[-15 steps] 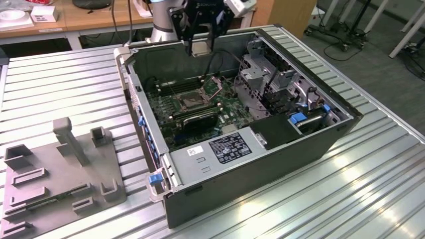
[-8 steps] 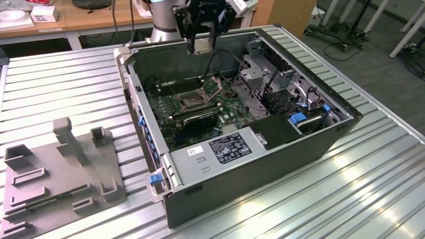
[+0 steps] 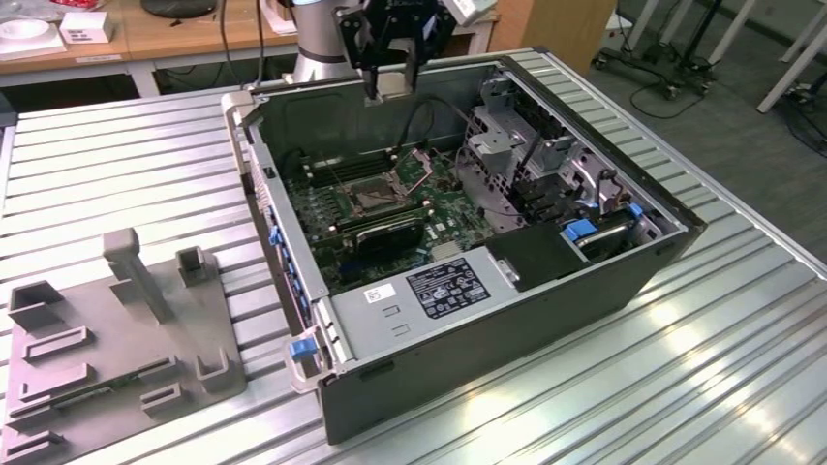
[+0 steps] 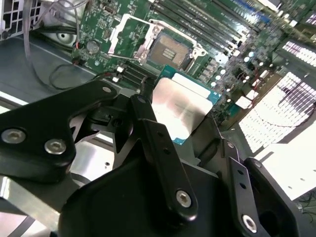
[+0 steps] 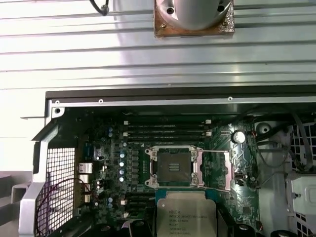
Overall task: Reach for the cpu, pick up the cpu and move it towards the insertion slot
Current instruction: 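Pick up the cpu and move it towards the insertion slot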
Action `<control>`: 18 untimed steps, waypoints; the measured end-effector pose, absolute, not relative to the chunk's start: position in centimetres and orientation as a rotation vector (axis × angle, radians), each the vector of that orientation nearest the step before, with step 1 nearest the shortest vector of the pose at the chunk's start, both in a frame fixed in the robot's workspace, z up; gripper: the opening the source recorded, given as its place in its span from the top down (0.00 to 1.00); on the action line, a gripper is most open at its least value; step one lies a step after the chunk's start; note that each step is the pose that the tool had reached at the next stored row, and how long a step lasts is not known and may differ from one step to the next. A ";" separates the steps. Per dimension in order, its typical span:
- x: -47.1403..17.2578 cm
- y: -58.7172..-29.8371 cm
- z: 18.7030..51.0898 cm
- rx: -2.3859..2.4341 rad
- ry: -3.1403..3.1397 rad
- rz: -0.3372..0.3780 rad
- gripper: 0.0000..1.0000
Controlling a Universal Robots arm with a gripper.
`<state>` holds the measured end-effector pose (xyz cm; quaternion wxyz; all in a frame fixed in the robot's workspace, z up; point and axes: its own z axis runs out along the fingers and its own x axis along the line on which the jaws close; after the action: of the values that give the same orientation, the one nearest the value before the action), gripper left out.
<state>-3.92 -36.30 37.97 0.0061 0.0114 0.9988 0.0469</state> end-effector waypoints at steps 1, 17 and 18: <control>-3.9 -36.2 37.9 0.035 3.126 0.150 0.45; -3.7 -34.9 37.6 0.033 3.124 0.183 0.45; -3.7 -34.8 37.6 0.033 3.124 0.184 0.45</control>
<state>-3.69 -34.81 37.59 0.0060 0.0105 0.9982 0.0589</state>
